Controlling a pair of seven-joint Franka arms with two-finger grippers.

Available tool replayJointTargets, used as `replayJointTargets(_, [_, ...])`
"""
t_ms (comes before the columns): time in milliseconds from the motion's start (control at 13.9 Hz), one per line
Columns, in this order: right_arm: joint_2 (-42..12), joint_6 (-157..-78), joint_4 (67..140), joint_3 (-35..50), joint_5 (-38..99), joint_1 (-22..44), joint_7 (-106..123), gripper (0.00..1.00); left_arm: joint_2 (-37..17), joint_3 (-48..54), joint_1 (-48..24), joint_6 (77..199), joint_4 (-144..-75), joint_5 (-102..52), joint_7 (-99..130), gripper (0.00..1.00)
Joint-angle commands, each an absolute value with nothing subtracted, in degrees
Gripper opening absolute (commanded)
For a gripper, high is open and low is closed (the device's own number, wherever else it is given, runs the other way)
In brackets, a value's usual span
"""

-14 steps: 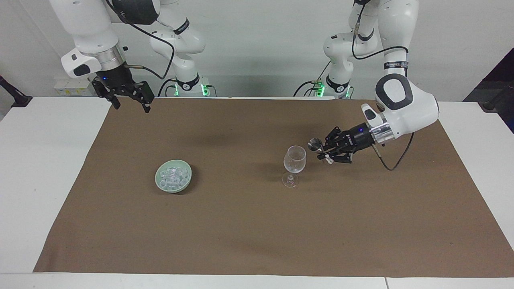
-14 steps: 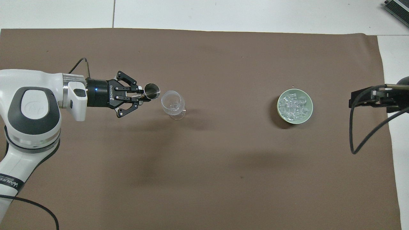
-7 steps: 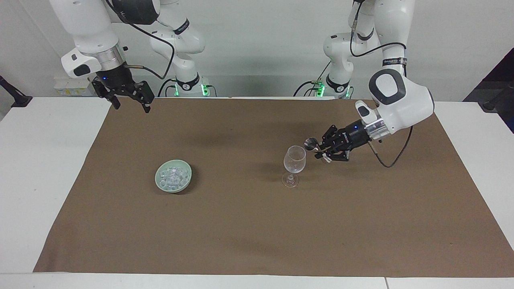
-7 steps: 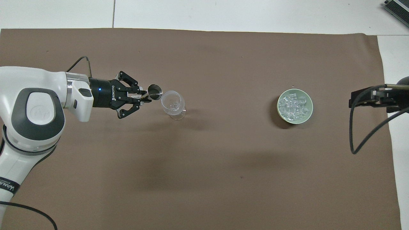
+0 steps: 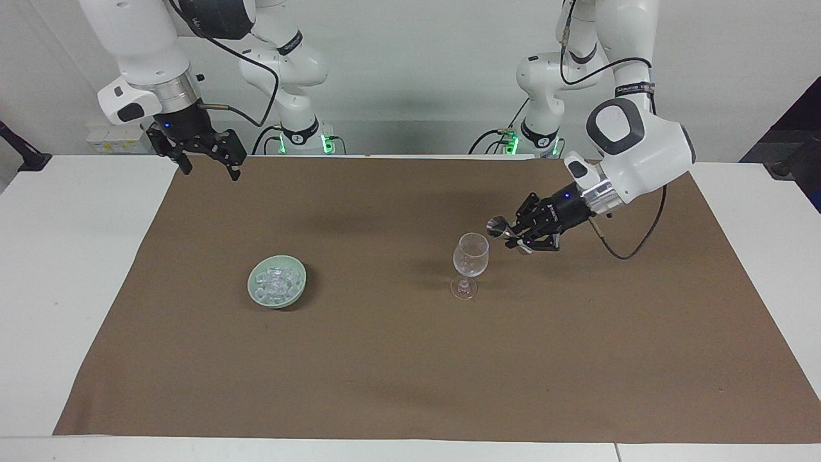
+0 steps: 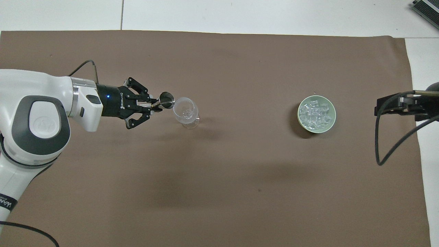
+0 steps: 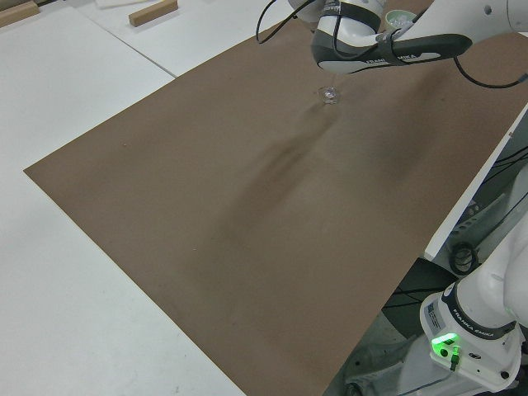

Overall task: Pour wine and add ice with both arms
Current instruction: 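Tilt the silver cup with the left gripper to pour into the glass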

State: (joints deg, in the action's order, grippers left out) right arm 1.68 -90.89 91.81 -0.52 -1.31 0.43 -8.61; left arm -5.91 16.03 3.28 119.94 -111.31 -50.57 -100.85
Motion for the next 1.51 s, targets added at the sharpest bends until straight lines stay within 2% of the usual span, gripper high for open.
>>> replayJointTargets(0, [1.67,-91.49,92.02,-0.53,-0.44,0.09,-7.91,1.0,-5.8,15.03,1.59,121.2,-111.09,-47.48,-99.14,0.0])
replayJointTargets(1440, [1.67,-91.49,92.02,-0.53,-0.44,0.09,-7.91,1.0,-5.54,15.12,-3.43,122.96,-107.84,-31.12,-81.04,0.0])
